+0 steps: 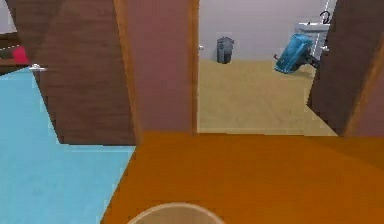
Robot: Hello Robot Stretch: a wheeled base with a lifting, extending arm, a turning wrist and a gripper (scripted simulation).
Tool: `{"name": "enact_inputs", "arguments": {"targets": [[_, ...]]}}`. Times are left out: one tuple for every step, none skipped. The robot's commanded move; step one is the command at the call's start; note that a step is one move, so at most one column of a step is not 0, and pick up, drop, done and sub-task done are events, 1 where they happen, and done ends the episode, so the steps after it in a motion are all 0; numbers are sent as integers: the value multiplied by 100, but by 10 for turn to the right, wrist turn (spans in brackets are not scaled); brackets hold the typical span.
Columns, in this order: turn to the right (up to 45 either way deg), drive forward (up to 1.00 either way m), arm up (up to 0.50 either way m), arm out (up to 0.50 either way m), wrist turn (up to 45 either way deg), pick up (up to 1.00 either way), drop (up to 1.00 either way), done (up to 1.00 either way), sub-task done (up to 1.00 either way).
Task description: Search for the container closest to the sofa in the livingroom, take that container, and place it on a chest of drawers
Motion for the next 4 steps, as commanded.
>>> {"name": "enact_inputs", "arguments": {"targets": [[60,0,0,0,0,0,0,0,0],[0,20,0,0,0,0,0,0,0],[-450,0,0,0,0,0,0,0,0],[-30,0,0,0,0,0,0,0,0]]}}
